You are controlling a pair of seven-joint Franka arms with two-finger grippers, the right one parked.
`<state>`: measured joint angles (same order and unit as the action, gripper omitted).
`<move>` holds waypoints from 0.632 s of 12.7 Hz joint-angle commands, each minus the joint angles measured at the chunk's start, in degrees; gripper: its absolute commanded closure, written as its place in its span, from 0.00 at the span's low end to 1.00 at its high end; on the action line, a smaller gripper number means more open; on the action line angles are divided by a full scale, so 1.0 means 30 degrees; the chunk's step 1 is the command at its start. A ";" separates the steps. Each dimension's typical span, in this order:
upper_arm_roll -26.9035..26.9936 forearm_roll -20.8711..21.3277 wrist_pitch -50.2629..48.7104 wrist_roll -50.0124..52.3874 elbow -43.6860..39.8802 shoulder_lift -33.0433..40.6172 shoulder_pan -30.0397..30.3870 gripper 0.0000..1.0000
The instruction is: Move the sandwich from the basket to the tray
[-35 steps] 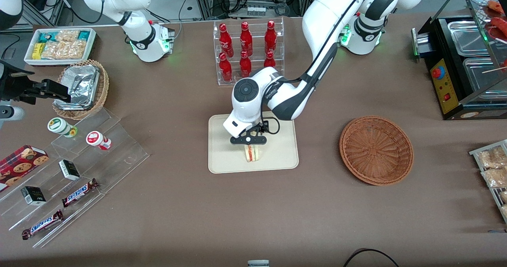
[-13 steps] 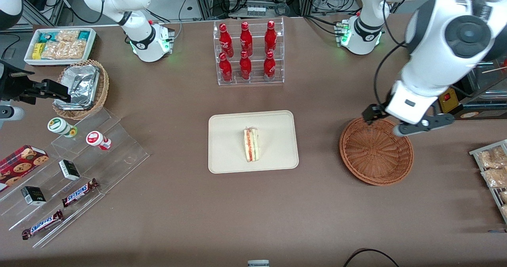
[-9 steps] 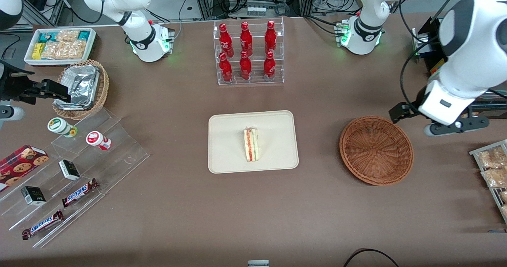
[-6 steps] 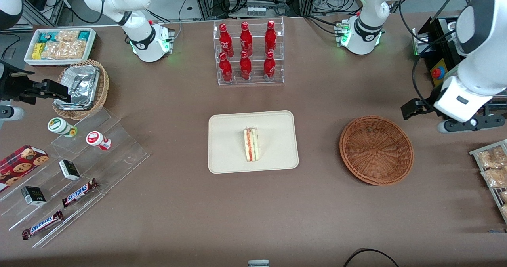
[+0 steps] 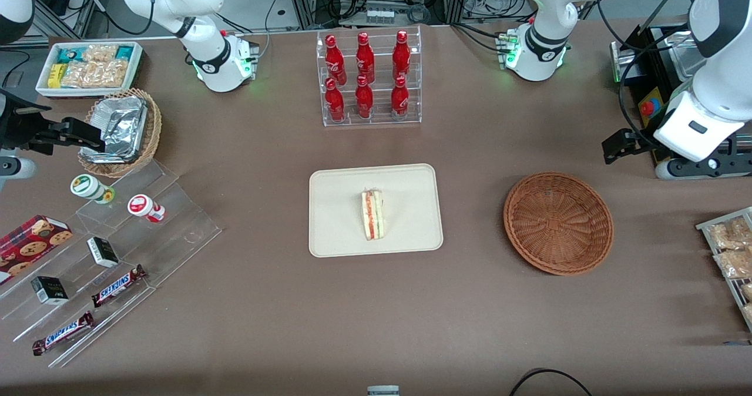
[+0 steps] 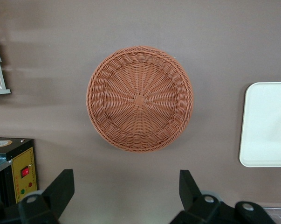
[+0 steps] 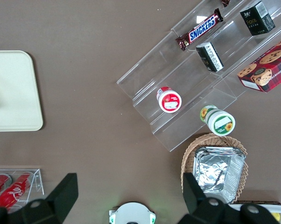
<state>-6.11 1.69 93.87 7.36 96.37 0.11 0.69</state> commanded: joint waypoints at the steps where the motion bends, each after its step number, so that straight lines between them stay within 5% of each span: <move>1: 0.1415 -0.0879 -0.0468 -0.1452 -0.0217 0.0404 -0.0575 0.00; 8: 0.2007 -0.0885 -0.0936 -0.1485 -0.1595 -0.0242 -0.0551 0.00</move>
